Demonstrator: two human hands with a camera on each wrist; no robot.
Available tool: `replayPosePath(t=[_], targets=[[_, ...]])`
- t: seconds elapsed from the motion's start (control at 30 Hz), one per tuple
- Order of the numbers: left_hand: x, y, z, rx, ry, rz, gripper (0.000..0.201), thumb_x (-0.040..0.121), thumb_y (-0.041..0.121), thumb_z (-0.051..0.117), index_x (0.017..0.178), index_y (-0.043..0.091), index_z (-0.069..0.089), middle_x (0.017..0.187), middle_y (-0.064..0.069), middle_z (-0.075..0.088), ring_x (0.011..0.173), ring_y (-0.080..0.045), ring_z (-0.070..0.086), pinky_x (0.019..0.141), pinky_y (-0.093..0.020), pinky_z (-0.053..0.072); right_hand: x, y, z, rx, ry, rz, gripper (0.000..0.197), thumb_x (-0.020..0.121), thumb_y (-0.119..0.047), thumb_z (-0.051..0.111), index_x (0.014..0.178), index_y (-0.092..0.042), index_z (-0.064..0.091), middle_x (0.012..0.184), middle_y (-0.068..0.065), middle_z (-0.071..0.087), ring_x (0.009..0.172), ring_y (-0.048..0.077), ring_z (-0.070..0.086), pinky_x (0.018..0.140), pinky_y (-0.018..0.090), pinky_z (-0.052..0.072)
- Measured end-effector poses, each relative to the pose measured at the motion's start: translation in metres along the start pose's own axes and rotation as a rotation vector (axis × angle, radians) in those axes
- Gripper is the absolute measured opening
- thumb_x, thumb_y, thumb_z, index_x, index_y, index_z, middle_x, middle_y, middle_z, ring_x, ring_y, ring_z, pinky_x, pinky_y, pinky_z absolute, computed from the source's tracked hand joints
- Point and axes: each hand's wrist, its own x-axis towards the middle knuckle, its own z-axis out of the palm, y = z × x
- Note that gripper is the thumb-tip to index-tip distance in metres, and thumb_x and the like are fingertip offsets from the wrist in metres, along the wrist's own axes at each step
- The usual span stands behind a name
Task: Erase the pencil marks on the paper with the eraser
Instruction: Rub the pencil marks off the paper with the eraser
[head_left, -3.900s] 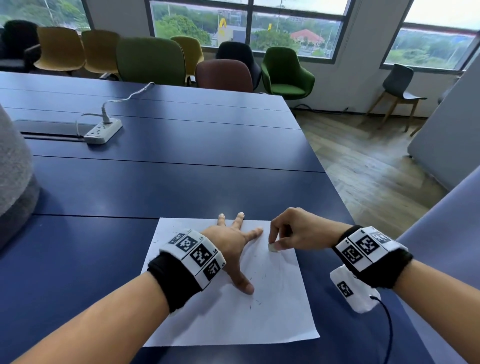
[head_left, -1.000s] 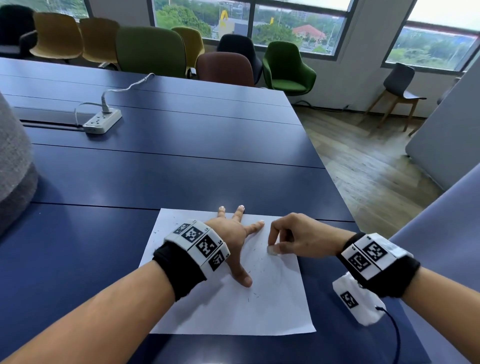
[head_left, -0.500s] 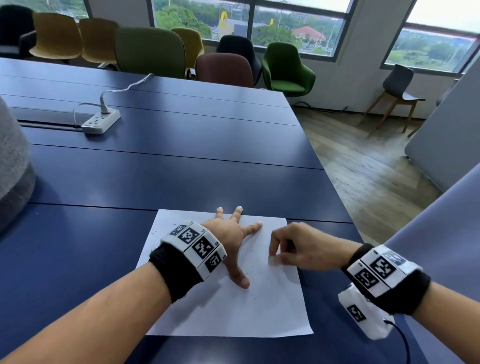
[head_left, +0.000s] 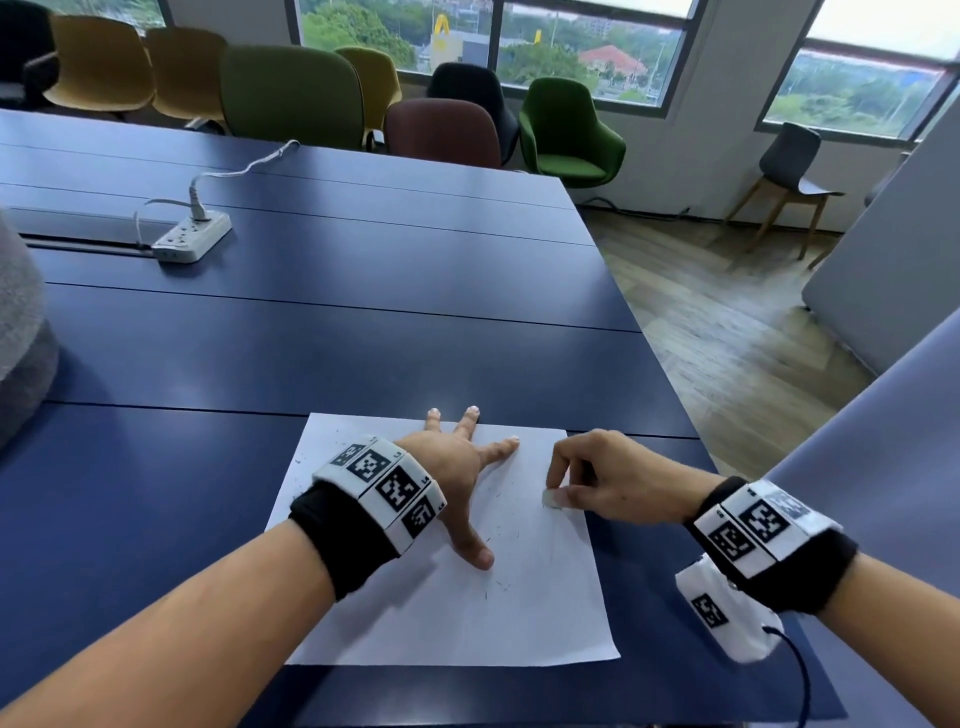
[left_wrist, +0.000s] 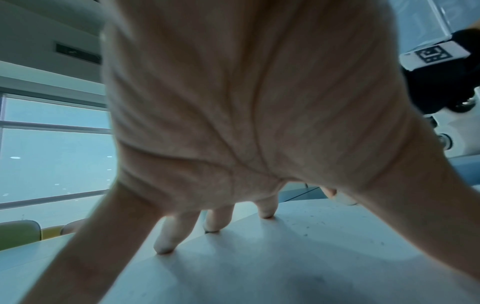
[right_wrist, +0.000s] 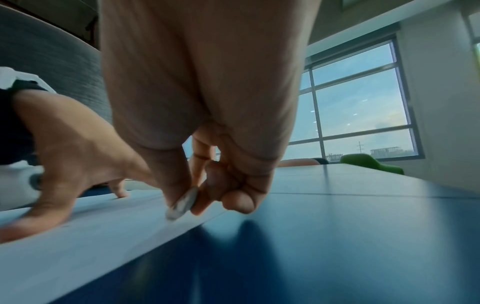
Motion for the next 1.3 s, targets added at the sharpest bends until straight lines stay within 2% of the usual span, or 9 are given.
replayPosePath(t=[0.17,0.33,0.47,0.63,0.77,0.9,1.07,1.2,1.3], targets=[[-0.003,0.0,0.0,-0.003,-0.003,-0.002,0.137,0.054,0.068,0.083,0.148,0.052,-0.016,0.16,-0.001,-0.028,0.146,-0.044,-0.016,0.112,-0.061,0.026,-0.016,-0.015,0.013,0.013,-0.192,-0.092,0.008,0.088,-0.028,0.069,0.088,-0.02,0.066,0.062,-0.007,0.058,0.052,0.005,0.048,0.054,0.015,0.04],[-0.002,0.001,-0.001,0.002,-0.004,0.004,0.137,0.054,0.068,0.082,0.147,0.052,-0.016,0.16,-0.001,-0.028,0.146,-0.044,-0.016,0.112,-0.063,0.025,-0.009,0.0,0.002,0.024,-0.014,-0.021,0.01,0.089,-0.025,0.068,0.088,-0.016,0.066,0.065,-0.005,0.059,0.051,0.004,0.048,0.053,0.013,0.039],[-0.003,0.0,-0.001,-0.007,-0.005,0.002,0.137,0.054,0.067,0.083,0.148,0.052,-0.016,0.16,-0.001,-0.028,0.146,-0.045,-0.016,0.112,-0.062,0.026,-0.019,-0.012,0.012,0.008,-0.199,-0.108,0.005,0.088,-0.026,0.068,0.088,-0.021,0.067,0.065,-0.004,0.059,0.053,0.006,0.046,0.054,0.015,0.04],[0.0,0.0,0.0,0.0,-0.007,0.001,0.138,0.053,0.068,0.083,0.148,0.052,-0.016,0.16,-0.001,-0.028,0.145,-0.045,-0.017,0.112,-0.064,0.025,-0.014,-0.004,0.006,-0.028,-0.076,-0.053,0.005,0.088,-0.027,0.067,0.087,-0.022,0.066,0.062,-0.006,0.059,0.053,0.007,0.05,0.055,0.014,0.039],[-0.001,0.0,0.0,-0.005,0.002,-0.001,0.138,0.053,0.068,0.083,0.148,0.052,-0.015,0.16,-0.001,-0.027,0.146,-0.044,-0.016,0.111,-0.064,0.026,-0.022,-0.015,0.014,-0.021,-0.233,-0.117,0.006,0.089,-0.028,0.067,0.09,-0.022,0.067,0.066,-0.004,0.06,0.054,0.007,0.048,0.055,0.016,0.041],[-0.001,0.001,0.0,0.003,-0.003,0.002,0.138,0.053,0.068,0.083,0.148,0.051,-0.016,0.16,-0.002,-0.028,0.146,-0.044,-0.016,0.112,-0.063,0.025,-0.013,-0.009,0.008,-0.018,-0.124,-0.081,0.007,0.087,-0.029,0.068,0.089,-0.021,0.068,0.066,-0.003,0.06,0.053,0.007,0.049,0.055,0.015,0.04],[-0.002,0.001,-0.001,0.002,0.009,-0.002,0.137,0.053,0.068,0.083,0.148,0.051,-0.015,0.16,-0.002,-0.027,0.146,-0.045,-0.015,0.112,-0.062,0.025,-0.018,-0.019,0.013,-0.005,-0.262,-0.133,0.008,0.086,-0.031,0.07,0.087,-0.024,0.069,0.072,0.001,0.063,0.057,0.006,0.049,0.057,0.02,0.045],[-0.002,0.001,-0.001,0.001,0.006,0.008,0.137,0.055,0.068,0.082,0.148,0.051,-0.016,0.16,-0.003,-0.027,0.146,-0.045,-0.015,0.114,-0.06,0.024,0.0,-0.019,0.007,-0.041,-0.137,-0.079,0.008,0.086,-0.029,0.07,0.088,-0.021,0.068,0.071,0.001,0.066,0.054,0.005,0.051,0.054,0.014,0.041],[-0.002,0.001,0.0,0.014,0.013,0.002,0.137,0.054,0.069,0.082,0.148,0.051,-0.016,0.16,-0.003,-0.026,0.146,-0.046,-0.014,0.114,-0.061,0.024,-0.008,-0.023,0.014,-0.007,-0.227,-0.112,0.007,0.087,-0.029,0.069,0.088,-0.022,0.068,0.07,0.0,0.064,0.054,0.006,0.05,0.054,0.016,0.042]])
